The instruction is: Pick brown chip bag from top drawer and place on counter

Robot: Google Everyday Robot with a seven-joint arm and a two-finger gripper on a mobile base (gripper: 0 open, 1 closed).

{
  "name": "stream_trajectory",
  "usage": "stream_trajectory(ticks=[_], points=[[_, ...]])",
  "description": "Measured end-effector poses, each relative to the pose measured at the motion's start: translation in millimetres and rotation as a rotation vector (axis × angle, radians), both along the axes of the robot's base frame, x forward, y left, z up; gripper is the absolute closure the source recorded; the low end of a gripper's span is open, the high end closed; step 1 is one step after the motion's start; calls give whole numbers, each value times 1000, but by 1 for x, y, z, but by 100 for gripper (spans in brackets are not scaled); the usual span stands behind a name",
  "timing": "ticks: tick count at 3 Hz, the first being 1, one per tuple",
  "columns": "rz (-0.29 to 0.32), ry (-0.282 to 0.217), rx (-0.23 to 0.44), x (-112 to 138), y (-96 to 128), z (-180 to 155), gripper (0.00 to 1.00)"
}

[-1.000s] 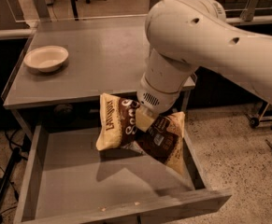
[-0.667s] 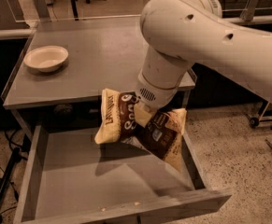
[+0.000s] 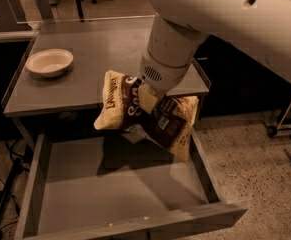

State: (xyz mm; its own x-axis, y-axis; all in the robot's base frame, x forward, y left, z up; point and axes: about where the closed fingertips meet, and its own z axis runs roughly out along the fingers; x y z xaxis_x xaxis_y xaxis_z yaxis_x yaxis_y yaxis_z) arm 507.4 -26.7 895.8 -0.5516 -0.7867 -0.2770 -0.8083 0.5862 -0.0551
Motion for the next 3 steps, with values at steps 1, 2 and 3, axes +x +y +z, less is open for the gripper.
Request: stream_trajectory(ticks=[1,2,3], points=[[-53,18,-4,1,0,-3,100],[-105,-11,27,9,6,18,100],[-99,-50,33,14,14,43,100]])
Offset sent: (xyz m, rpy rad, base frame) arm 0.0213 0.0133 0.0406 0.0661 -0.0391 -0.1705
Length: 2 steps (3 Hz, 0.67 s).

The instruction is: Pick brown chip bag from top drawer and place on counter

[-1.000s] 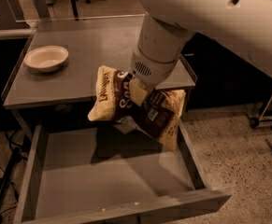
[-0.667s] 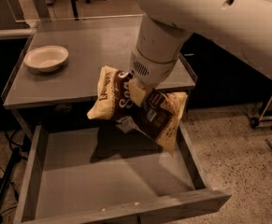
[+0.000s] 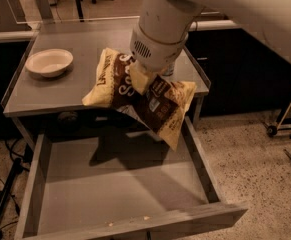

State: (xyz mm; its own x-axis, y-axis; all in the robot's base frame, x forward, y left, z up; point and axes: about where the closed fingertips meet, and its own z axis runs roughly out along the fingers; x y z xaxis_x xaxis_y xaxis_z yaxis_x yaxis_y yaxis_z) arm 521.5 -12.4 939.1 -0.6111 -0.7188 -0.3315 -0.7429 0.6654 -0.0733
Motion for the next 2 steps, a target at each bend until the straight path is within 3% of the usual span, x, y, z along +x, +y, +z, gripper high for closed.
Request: stream_trajectory(ticks=[1,2], points=[[34,-43,55,1,5,19,100],[10,-20,48,1,2,12,100]])
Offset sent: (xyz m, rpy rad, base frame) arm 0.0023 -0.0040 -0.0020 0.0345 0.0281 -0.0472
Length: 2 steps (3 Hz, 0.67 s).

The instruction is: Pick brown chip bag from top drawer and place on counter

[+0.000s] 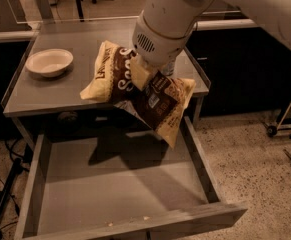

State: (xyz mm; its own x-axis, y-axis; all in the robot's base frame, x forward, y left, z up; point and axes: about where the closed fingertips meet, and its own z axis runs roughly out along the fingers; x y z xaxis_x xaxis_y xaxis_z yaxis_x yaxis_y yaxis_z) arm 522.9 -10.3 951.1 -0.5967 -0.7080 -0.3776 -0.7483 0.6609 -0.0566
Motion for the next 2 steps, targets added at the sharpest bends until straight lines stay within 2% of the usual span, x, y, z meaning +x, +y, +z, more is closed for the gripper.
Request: stream_trajectory(ticks=[1,2], points=[[-85,2,-12,14,10,-3,100],[-130,38,-34,44,47,-7,100]])
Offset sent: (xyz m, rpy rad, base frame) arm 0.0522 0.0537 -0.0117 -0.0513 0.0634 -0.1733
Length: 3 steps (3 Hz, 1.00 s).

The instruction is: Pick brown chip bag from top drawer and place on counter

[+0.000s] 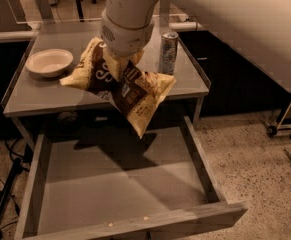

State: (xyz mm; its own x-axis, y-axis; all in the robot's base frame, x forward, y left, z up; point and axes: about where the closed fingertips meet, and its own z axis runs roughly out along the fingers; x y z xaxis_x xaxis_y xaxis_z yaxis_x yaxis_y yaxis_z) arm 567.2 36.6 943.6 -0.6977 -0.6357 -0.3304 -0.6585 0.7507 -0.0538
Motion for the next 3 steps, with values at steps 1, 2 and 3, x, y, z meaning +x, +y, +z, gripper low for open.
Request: stream_trajectory(ticks=[1,2,3], points=[[1,0,1,0,1,0,100],[-60,33,0,9,-1,-1,100],[-133,46,27,44,14,13,100]])
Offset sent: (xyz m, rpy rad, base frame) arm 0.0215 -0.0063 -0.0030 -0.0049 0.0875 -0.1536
